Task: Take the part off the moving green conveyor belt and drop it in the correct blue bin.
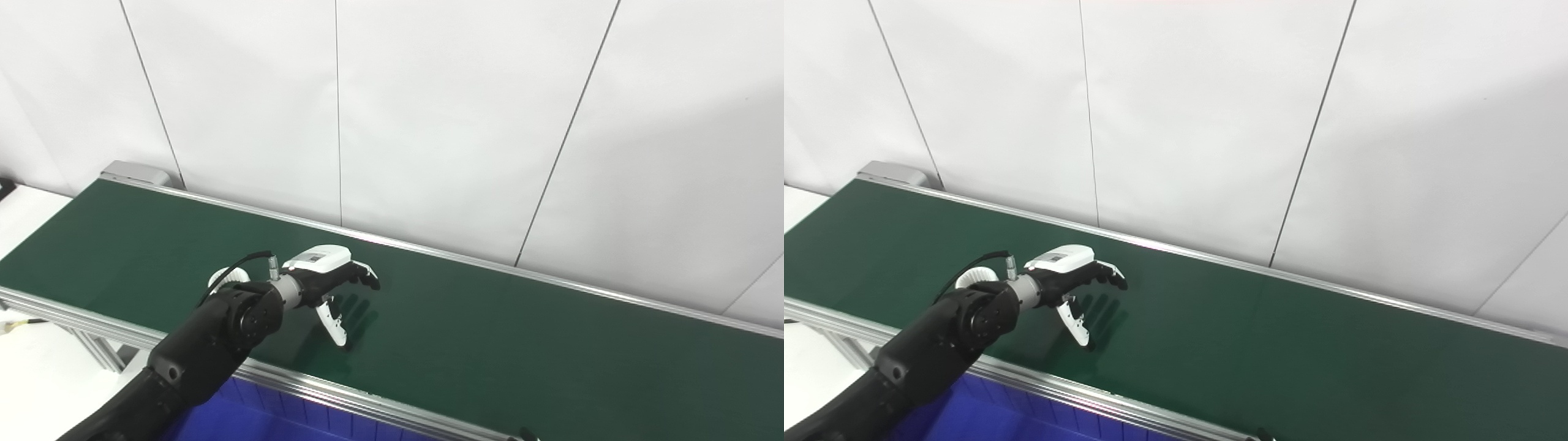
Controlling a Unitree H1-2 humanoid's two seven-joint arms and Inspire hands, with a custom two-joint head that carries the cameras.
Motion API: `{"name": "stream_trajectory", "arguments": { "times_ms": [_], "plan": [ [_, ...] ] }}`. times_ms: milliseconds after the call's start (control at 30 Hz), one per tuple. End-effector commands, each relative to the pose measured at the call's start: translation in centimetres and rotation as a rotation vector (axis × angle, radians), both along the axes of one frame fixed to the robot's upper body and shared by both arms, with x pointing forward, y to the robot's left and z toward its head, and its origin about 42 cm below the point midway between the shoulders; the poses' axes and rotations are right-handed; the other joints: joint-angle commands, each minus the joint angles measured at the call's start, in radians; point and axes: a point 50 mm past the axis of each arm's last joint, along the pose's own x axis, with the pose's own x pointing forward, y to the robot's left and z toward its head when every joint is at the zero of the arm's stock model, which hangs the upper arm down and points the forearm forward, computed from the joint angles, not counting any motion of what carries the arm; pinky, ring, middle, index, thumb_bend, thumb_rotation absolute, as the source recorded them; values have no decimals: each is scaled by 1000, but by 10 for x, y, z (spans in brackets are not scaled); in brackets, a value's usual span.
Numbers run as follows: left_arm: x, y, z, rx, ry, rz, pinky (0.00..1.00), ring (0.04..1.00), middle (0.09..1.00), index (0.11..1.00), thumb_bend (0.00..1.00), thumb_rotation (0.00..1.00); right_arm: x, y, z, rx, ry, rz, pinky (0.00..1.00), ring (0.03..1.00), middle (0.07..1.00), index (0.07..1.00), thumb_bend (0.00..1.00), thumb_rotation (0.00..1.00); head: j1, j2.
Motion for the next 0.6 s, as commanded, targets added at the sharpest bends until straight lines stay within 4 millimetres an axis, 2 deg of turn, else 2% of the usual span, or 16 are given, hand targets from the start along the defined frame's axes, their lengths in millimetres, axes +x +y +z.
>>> {"name": "stream_trajectory", "arguments": {
  "times_ms": [0,267,567],
  "plan": [
    [10,2,23,18,-71,-25,745,814,828,777,900,17,3,4,12,28,-82,-9,722,817,862,922,285,766,1,1],
    [12,4,28,32,-70,-30,724,798,816,766,898,0,3,4,12,29,-81,-8,721,822,865,925,273,754,-1,1],
    [13,4,32,44,-61,-32,748,807,816,766,897,0,3,3,12,29,-80,-7,724,825,867,928,274,757,-2,0]
  ]
}}
